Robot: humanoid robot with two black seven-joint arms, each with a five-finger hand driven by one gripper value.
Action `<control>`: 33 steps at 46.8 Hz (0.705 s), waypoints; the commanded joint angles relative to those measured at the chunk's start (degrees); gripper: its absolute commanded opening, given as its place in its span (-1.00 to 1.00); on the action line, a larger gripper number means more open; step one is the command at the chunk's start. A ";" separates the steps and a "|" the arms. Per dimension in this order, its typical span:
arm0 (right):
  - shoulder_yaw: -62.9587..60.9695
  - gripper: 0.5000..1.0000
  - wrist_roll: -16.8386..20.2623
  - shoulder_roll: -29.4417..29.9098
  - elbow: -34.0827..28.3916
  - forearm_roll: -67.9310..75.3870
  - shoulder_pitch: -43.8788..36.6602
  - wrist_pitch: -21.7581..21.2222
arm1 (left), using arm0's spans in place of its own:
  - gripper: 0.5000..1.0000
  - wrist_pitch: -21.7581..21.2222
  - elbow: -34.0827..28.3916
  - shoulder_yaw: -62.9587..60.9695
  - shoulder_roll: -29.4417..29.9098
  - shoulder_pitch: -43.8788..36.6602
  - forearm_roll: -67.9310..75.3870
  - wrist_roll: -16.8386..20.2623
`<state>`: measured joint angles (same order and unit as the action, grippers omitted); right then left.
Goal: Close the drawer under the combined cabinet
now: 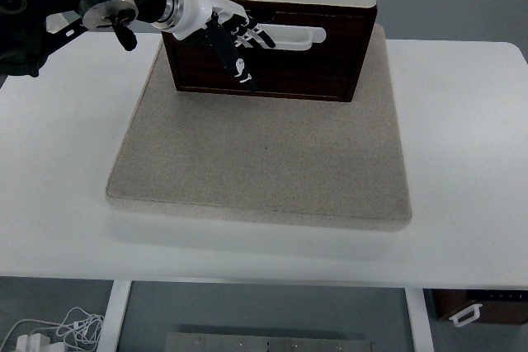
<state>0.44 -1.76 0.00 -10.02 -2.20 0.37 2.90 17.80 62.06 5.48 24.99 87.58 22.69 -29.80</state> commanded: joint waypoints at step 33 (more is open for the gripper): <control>0.00 0.81 0.00 0.00 0.00 0.00 -0.02 0.00 | 1.00 7.51 1.66 25.97 -2.32 -3.20 -1.68 7.38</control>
<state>0.44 -1.76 0.00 -10.02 -2.20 0.35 2.90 25.57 63.89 28.45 22.84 84.63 20.85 -24.03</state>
